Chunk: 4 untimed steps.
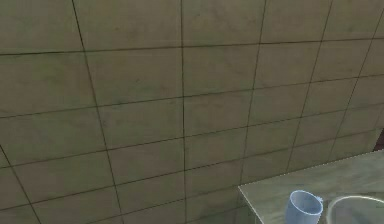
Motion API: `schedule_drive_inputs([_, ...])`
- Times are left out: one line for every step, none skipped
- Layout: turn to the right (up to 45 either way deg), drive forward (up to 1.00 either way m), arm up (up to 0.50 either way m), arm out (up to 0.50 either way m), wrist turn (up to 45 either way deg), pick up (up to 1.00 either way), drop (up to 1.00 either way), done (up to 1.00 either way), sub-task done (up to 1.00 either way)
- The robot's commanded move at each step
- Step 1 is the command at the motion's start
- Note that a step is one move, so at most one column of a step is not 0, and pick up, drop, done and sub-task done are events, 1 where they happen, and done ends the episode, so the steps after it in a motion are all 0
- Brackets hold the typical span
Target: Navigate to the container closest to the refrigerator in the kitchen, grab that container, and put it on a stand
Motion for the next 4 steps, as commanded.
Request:
schedule_drive_inputs([0.0, 0.0, 0.0, 0.0, -45.0, 0.0, 0.0, 0.0, 0.0])
schedule_drive_inputs([0.0, 0.0, 0.0, 0.0, -9.0, 0.0, 0.0, 0.0, 0.0])
schedule_drive_inputs([0.0, 0.0, 0.0, -0.12, 0.0, 0.0, 0.0, 0.0, 0.0])
schedule_drive_inputs([-45.0, 0.0, 0.0, 0.0, 0.0, 0.0, 0.0, 0.0, 0.0])
